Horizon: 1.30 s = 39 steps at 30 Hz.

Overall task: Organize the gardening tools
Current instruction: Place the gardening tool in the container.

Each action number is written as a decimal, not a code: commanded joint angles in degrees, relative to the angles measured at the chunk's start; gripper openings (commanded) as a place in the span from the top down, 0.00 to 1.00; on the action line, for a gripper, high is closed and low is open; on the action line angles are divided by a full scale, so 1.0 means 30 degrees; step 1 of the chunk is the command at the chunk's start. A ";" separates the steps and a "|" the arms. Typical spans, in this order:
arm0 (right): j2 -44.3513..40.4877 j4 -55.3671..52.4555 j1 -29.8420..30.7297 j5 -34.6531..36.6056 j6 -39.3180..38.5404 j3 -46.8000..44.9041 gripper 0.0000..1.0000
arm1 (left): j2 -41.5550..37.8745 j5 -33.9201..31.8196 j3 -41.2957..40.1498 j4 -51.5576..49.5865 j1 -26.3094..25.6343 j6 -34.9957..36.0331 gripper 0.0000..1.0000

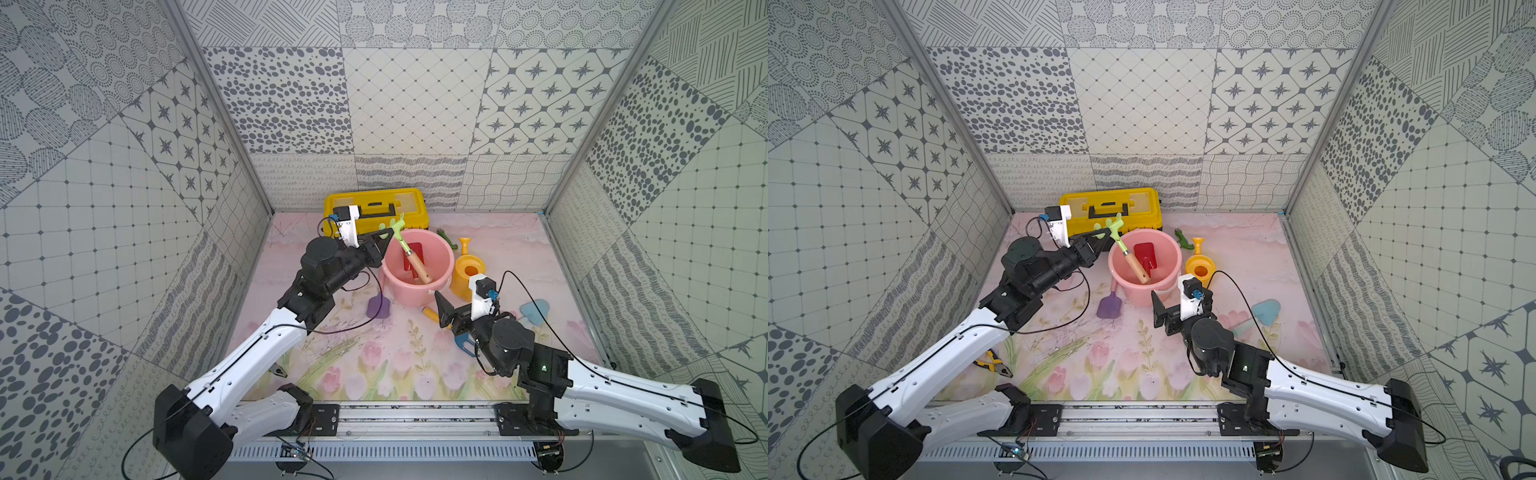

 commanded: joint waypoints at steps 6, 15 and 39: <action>-0.0457 -0.0432 -0.0248 0.0176 0.0336 -0.0204 0.03 | 0.4865 -0.2006 0.1759 0.5038 -0.0214 0.8203 1.00; 0.0030 -0.0603 -0.0786 -0.0181 0.0668 -0.0150 0.03 | 0.8253 -0.0774 0.1432 0.9681 -0.0328 1.2679 1.00; -0.0508 -0.1329 -0.1439 -0.0942 0.1560 -0.0156 0.03 | 0.7647 0.0934 -0.0677 0.9763 -0.0361 0.9571 0.01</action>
